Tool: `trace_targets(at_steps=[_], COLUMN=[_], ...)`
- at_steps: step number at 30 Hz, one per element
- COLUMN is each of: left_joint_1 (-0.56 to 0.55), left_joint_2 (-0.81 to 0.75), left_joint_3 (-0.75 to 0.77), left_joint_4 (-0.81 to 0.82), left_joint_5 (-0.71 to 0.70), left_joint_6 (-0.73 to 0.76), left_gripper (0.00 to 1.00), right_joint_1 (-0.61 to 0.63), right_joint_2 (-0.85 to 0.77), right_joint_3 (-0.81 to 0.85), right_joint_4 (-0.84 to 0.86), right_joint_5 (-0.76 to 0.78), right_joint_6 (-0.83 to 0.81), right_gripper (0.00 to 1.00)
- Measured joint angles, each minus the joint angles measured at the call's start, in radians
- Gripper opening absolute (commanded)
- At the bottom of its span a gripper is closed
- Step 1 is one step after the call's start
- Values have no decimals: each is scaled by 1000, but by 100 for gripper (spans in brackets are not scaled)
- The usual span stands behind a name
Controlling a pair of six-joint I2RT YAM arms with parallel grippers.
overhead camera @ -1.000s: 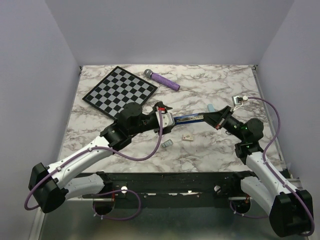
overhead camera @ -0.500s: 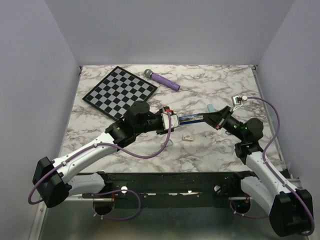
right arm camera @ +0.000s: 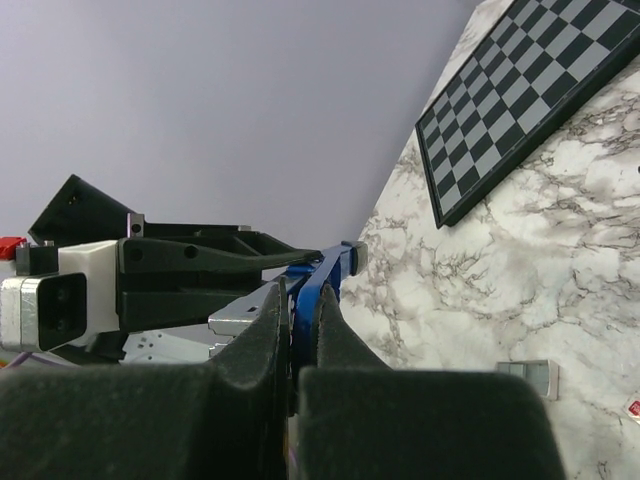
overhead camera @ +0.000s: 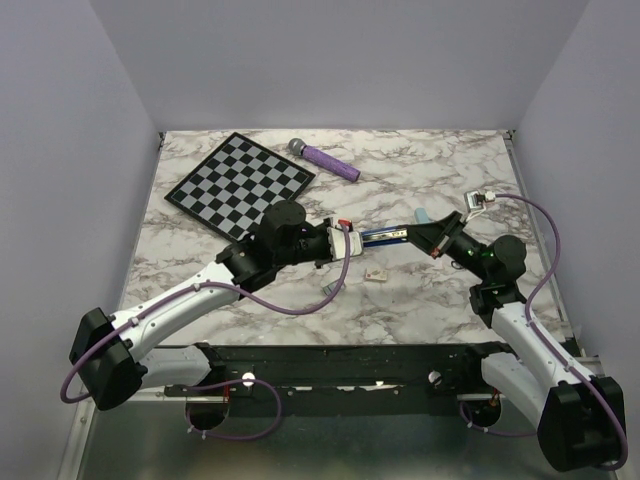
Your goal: Load the staples into the stapler
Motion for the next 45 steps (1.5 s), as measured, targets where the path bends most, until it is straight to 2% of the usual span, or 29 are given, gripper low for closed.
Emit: trace_targets(at_steps=[1, 2, 4, 5, 8, 11, 17, 26, 34, 41, 42, 45], left_joint_1=[0, 0, 0, 0, 3, 14, 106, 210, 211, 213, 214, 214], left_joint_2=[0, 0, 0, -1, -6, -8, 13, 180, 431, 632, 647, 665], left_joint_3=[0, 0, 0, 0, 0, 0, 0, 6, 176, 329, 339, 347], left_joint_4=[-2, -5, -16, -23, -36, -53, -140, -306, -415, -465, -466, -466], left_joint_5=[0, -2, -8, -11, -13, -12, -28, -81, -109, -111, -108, -99], left_joint_6=[1, 4, 7, 8, 18, 31, 69, 164, 273, 323, 326, 330], left_gripper=[0, 0, 0, 0, 0, 0, 0, 0, 0, 0, 3, 20], right_joint_1=[0, 0, 0, 0, 0, 2, -10, -30, -30, -30, -30, -30], right_joint_2=[0, 0, 0, 0, 1, 1, -1, -18, -15, 14, 22, 49], right_joint_3=[0, 0, -1, -2, -4, -7, -9, -17, 19, 53, 54, 56], right_joint_4=[-2, -8, -19, -24, -57, -108, -189, -285, -432, -493, -497, -513], right_joint_5=[2, 5, 9, 13, 26, 47, 113, 187, 201, 193, 190, 179], right_joint_6=[0, -1, 0, -6, -31, -61, -110, -217, -416, -555, -569, -605], right_gripper=[19, 31, 42, 52, 66, 75, 80, 81, 81, 81, 81, 81])
